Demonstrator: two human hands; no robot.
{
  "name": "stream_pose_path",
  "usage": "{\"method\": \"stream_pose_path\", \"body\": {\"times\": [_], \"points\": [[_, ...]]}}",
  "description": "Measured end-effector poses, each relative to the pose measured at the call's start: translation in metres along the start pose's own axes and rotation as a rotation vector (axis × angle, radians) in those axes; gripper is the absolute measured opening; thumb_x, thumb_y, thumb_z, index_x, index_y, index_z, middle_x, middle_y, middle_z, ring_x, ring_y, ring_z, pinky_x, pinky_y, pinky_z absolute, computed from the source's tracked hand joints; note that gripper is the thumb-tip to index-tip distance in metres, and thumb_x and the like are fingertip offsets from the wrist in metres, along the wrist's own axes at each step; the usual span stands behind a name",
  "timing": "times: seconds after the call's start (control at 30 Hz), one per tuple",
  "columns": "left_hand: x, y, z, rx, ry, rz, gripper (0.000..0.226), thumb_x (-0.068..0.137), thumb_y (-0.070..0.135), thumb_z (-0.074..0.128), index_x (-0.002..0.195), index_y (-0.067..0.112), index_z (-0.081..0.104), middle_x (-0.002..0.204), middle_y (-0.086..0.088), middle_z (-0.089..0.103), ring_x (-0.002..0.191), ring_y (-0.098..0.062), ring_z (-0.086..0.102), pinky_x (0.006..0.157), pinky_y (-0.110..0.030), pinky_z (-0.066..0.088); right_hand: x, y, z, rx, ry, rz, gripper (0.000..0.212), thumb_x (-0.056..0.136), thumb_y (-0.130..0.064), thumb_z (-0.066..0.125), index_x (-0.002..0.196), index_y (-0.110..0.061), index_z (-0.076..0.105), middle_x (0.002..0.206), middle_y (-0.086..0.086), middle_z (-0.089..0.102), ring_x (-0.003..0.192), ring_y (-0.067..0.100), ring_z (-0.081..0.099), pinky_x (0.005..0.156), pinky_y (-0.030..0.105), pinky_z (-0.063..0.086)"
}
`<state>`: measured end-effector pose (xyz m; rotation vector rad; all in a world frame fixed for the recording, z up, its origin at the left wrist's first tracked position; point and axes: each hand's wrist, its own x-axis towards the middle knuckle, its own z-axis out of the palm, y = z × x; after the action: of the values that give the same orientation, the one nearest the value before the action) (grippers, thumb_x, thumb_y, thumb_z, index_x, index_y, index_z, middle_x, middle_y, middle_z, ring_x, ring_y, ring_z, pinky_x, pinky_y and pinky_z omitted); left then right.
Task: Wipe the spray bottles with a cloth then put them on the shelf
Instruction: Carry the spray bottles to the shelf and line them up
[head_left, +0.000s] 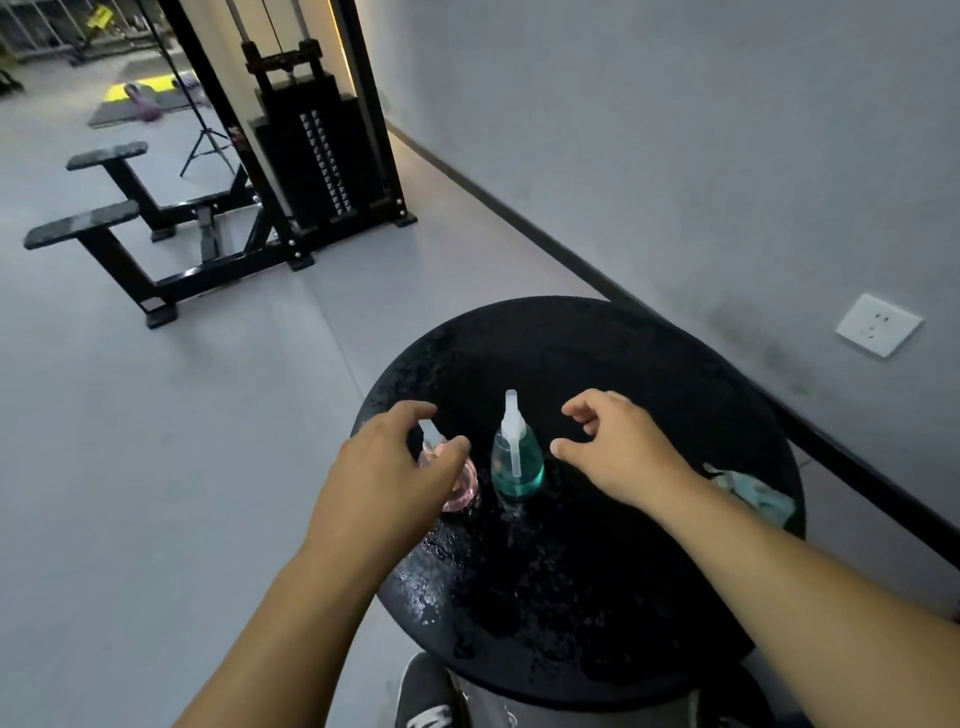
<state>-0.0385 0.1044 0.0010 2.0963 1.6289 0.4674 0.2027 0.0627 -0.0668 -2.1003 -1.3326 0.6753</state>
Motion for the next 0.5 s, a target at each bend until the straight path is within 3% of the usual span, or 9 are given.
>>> {"method": "stream_pose_path", "body": {"times": [0.13,0.23,0.5], "points": [[0.012,-0.001,0.002,-0.064,0.011,-0.043,0.044,0.094,0.053,0.07,0.134,0.034,0.067,0.115,0.013,0.072,0.108,-0.008,0.063,0.088,-0.026,0.043,0.016,-0.002,0.012,-0.025,-0.037,-0.008,0.05,0.087,-0.036,0.08,0.133,-0.028,0.059,0.125,-0.012,0.055,0.109,0.006,0.055,0.087,0.024,0.045],[0.014,0.001,0.007,-0.072,-0.007,-0.05,0.043,0.093,0.055,0.07,0.133,0.038,0.067,0.128,0.016,0.071,0.121,-0.009,0.063,0.091,-0.025,0.043,0.022,0.0,0.026,-0.026,-0.078,0.002,0.056,0.087,-0.036,0.081,0.137,-0.028,0.058,0.128,-0.011,0.055,0.113,0.008,0.056,0.093,0.027,0.048],[0.015,0.005,0.012,-0.048,-0.018,-0.044,0.04,0.093,0.058,0.068,0.129,0.042,0.068,0.131,0.019,0.07,0.122,-0.007,0.063,0.091,-0.026,0.044,0.037,-0.001,0.045,0.048,-0.088,0.002,0.057,0.084,-0.039,0.083,0.137,-0.031,0.061,0.122,-0.009,0.056,0.11,0.012,0.057,0.093,0.031,0.05]]}}
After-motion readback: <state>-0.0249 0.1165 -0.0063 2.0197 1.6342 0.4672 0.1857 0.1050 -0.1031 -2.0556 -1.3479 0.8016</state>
